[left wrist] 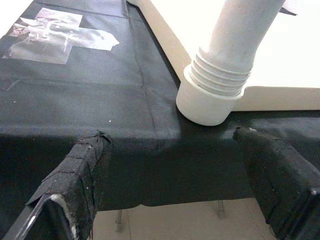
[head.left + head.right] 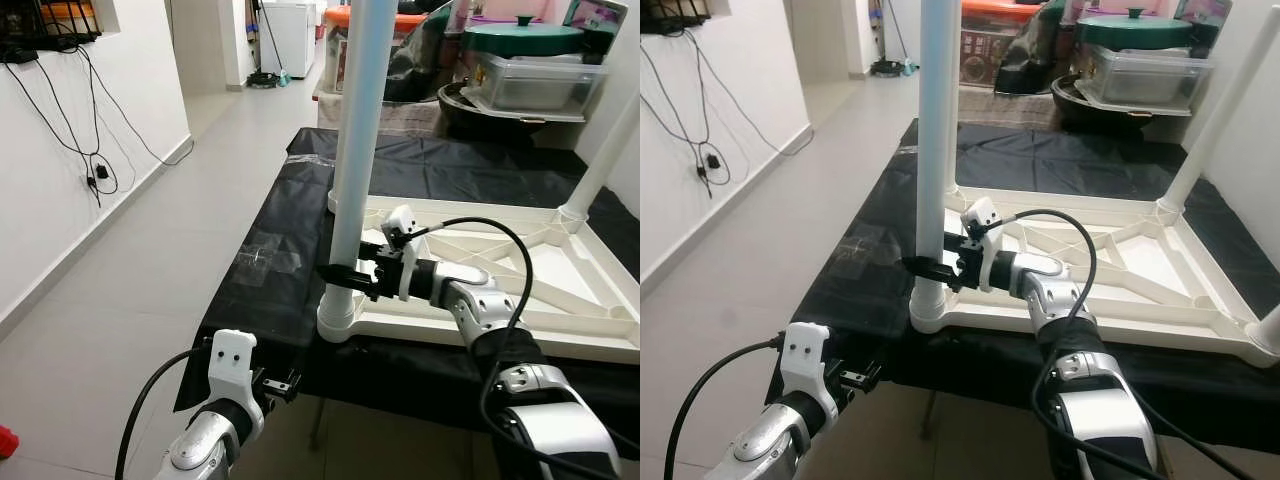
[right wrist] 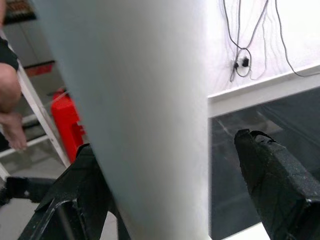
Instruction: Building children table
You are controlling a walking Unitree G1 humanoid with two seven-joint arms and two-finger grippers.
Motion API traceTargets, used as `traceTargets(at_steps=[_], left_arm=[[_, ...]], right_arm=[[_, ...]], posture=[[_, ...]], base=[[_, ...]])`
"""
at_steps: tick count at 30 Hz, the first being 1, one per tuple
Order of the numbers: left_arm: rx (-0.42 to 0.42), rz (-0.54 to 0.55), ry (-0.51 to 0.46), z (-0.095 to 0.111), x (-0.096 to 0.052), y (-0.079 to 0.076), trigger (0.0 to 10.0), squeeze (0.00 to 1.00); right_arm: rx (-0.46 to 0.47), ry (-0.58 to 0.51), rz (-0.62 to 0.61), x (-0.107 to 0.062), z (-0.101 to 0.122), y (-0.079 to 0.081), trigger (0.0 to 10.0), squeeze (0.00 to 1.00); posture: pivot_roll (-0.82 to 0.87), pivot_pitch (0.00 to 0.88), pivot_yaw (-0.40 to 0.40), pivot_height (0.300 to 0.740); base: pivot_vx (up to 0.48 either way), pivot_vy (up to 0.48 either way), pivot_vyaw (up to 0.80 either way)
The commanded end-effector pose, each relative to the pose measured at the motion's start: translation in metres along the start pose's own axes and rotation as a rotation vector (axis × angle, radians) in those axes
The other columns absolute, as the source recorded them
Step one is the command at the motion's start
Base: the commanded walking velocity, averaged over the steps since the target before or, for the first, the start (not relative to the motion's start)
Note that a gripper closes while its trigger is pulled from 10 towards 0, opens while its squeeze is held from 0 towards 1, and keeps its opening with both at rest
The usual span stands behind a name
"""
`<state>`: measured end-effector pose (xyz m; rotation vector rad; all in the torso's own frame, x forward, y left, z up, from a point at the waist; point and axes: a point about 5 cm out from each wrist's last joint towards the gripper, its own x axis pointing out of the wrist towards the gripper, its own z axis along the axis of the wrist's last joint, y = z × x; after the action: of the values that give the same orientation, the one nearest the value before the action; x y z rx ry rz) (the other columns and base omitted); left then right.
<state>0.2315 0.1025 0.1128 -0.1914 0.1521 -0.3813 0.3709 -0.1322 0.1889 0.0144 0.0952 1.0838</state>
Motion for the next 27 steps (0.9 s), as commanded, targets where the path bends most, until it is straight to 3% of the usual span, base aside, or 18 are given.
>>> traceTargets(at_steps=[1,15,19,20,27], left_arm=[[0.002,0.009,0.009,-0.003,0.0,0.002,10.0,0.0],[0.002,0.009,0.008,-0.003,0.0,0.002,10.0,0.0],[0.003,0.007,0.008,-0.003,0.0,0.002,10.0,0.0],[0.002,0.007,0.008,-0.003,0.0,0.001,10.0,0.0],[-0.001,0.009,0.007,-0.003,-0.001,0.001,10.0,0.0]], right_arm=[[0.014,-0.038,0.037,0.005,0.005,0.005,10.0,0.0],[0.018,-0.096,0.059,0.025,0.019,0.013,10.0,0.0],[0.027,-0.096,0.07,0.033,0.017,0.019,9.6,0.0],[0.034,-0.099,0.072,0.036,0.016,0.02,0.0,0.0],[0.047,-0.1,0.042,0.044,0.011,0.024,0.0,0.0]], posture=[[0.18,0.0,-0.047,0.74],[0.18,0.0,-0.049,0.74],[0.18,0.0,-0.051,0.74],[0.18,0.0,-0.05,0.74],[0.18,0.0,-0.052,0.74]], base=[[0.0,0.0,0.0],[0.0,0.0,0.0],[0.0,0.0,0.0],[0.0,0.0,0.0],[0.0,0.0,0.0]])
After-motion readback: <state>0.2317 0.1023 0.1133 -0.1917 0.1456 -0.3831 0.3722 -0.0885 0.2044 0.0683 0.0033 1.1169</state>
